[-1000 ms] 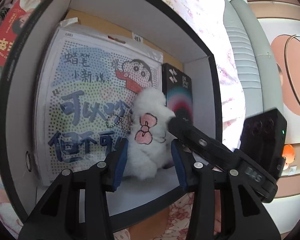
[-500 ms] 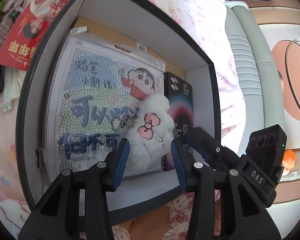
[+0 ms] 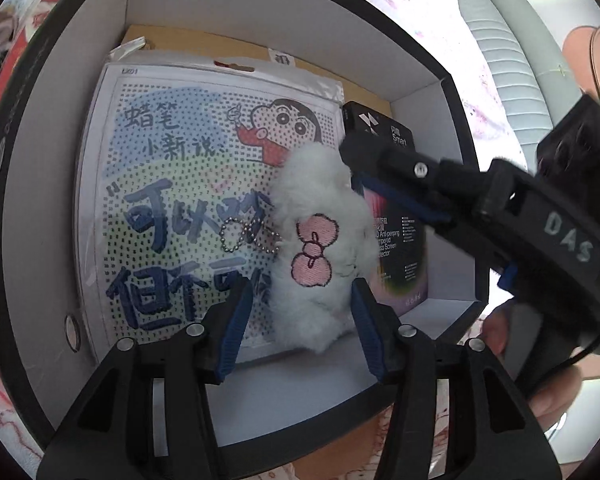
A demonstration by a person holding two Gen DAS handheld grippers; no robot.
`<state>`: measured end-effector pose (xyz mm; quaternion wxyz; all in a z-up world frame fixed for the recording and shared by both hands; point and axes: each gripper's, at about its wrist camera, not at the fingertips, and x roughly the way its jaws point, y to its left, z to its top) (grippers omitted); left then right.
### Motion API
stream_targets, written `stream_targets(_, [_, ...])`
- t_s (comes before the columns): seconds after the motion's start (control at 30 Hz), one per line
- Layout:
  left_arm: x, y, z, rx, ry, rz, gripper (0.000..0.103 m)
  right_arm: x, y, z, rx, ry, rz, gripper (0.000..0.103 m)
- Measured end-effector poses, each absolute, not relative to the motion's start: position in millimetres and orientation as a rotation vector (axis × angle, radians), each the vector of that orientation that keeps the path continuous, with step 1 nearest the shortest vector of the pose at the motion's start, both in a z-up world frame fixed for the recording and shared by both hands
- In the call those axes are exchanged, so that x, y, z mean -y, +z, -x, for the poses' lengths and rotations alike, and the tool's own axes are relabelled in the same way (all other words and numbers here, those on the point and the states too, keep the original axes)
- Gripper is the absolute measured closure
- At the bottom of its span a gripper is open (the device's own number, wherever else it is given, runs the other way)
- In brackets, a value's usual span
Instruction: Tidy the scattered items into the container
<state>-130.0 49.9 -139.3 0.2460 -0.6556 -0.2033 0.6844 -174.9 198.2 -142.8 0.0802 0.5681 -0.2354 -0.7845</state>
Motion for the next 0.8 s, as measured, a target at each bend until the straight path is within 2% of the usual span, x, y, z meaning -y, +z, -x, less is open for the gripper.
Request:
stream_targets(0.07, [-50.1, -139.3, 131.8, 0.550, 1.865, 1.787, 0.052, -188.5, -139.5, 182.0, 0.588, -2.349, -1.710, 0.069])
stream_targets(0.23, [-55.2, -138.2, 129.3, 0.517, 1.823, 1.780, 0.055, -174.1, -156.5, 196.2, 0.525, -2.226, -1.800, 0.069])
stream_targets(0.33, [-53.2, -138.0, 130.5, 0.533, 1.823, 1.776, 0.059, -164.9, -157.9, 191.1, 0.470, -2.194, -1.789, 0.079])
stream_targets(0.37, [-51.4, -138.0, 131.0, 0.553, 1.817, 1.771, 0.059, -166.1, -157.1, 188.4, 0.476, -2.215, -1.784, 0.085])
stream_targets(0.7, [-40.5, -122.6, 130.2, 0.574, 1.884, 1.706, 0.059, -227.5, -142.4, 150.1, 0.779, -2.417, -1.673, 0.086])
stream_targets(0.8, [-41.0, -123.4, 130.5, 0.567, 1.881, 1.713, 0.059, -247.7, -143.3, 142.7, 0.770, -2.454, -1.730, 0.086])
